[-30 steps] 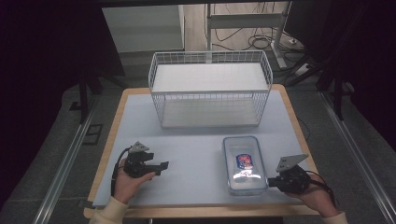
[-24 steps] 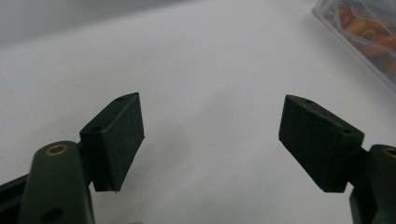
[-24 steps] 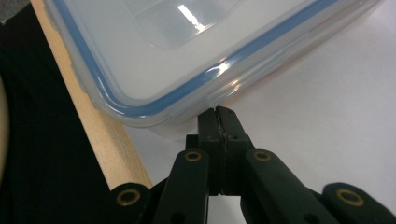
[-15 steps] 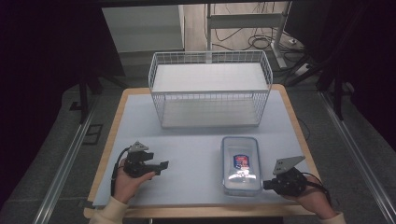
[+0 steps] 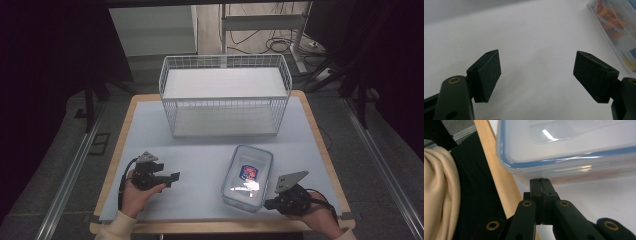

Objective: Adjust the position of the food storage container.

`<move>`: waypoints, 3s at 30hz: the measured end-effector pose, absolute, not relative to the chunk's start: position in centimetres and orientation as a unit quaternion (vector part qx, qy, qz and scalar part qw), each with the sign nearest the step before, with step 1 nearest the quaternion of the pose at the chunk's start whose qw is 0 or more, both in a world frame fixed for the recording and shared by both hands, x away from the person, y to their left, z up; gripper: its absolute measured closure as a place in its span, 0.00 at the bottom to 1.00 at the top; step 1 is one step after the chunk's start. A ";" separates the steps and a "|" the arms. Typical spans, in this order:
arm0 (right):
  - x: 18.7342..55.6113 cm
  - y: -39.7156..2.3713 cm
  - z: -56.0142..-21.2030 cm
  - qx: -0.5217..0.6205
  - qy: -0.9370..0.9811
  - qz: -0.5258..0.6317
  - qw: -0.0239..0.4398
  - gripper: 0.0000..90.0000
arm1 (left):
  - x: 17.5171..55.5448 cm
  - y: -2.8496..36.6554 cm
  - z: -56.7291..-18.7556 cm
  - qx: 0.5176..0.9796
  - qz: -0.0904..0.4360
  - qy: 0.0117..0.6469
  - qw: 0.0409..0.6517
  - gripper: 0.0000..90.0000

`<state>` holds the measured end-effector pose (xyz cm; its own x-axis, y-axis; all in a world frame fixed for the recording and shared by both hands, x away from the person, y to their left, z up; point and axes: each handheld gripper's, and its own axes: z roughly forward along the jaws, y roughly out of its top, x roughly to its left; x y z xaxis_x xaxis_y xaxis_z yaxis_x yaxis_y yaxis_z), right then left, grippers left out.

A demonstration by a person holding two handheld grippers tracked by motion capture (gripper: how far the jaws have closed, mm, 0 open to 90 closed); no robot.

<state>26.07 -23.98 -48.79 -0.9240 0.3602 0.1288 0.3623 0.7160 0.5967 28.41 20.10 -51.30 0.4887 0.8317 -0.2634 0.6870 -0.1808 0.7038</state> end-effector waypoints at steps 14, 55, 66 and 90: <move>25.3 -19.8 -49.2 -0.173 -0.926 -0.336 -0.006 1.00 | 28.4 20.2 -51.3 0.763 0.090 0.499 0.402 0.24; 26.2 -11.2 -51.1 -0.209 -0.898 -0.384 -0.045 1.00 | 28.7 20.3 -51.8 0.764 0.088 0.501 0.396 0.24; 27.0 -9.6 -51.2 -0.207 -0.898 -0.386 -0.052 1.00 | 28.7 20.2 -51.8 0.765 0.087 0.501 0.395 0.24; 29.4 -7.3 -51.7 -0.225 -0.888 -0.394 -0.071 1.00 | 28.8 20.2 -52.1 0.768 0.086 0.500 0.391 0.24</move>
<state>29.40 -7.34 -51.71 -0.8886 0.4558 0.0523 0.3446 0.5879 0.7319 28.76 20.16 -52.10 0.4858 0.8348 -0.2591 0.7011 -0.1952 0.6858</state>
